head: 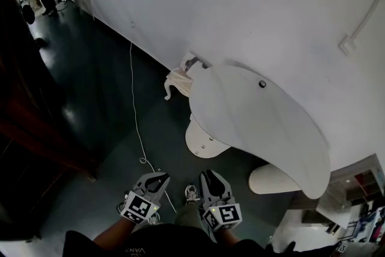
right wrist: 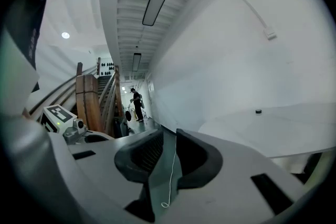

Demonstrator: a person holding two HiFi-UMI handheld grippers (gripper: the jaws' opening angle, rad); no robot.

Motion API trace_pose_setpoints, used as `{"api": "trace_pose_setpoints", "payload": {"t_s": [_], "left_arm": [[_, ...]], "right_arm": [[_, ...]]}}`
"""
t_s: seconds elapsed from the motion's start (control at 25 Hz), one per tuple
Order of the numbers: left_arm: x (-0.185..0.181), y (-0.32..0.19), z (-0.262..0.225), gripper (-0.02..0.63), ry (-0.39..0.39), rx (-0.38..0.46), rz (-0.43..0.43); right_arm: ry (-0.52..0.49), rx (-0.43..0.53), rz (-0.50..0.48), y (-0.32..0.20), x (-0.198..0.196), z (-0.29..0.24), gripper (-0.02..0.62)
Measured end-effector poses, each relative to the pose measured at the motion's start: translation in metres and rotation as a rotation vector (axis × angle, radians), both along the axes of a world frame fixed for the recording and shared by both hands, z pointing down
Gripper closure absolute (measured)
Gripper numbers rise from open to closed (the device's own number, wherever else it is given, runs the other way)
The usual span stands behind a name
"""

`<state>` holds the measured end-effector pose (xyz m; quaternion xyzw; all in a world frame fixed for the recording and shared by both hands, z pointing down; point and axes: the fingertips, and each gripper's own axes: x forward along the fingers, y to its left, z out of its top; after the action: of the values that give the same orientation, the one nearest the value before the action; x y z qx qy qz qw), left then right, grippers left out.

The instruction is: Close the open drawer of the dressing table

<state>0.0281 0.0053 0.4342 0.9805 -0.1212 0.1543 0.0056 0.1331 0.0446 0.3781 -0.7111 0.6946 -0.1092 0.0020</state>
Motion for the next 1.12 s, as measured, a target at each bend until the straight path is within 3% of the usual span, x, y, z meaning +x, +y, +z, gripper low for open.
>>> {"api": "trace_pose_setpoints", "payload": {"t_s": [0.2,0.52,1.12], "left_arm": [[-0.029,0.009,-0.016,0.583,-0.039,0.039,-0.018],[-0.072,0.018,-0.040,0.584,-0.025,0.085,-0.078],[-0.126,0.046,-0.045,0.588,-0.008,0.116,-0.135]], "right_arm": [[0.005,-0.011,-0.018,0.013,-0.021,-0.004,0.554],[0.029,-0.014,-0.037,0.031,-0.045,-0.007,0.589],[0.023,-0.114,-0.076,0.065,-0.084,0.007,0.592]]}}
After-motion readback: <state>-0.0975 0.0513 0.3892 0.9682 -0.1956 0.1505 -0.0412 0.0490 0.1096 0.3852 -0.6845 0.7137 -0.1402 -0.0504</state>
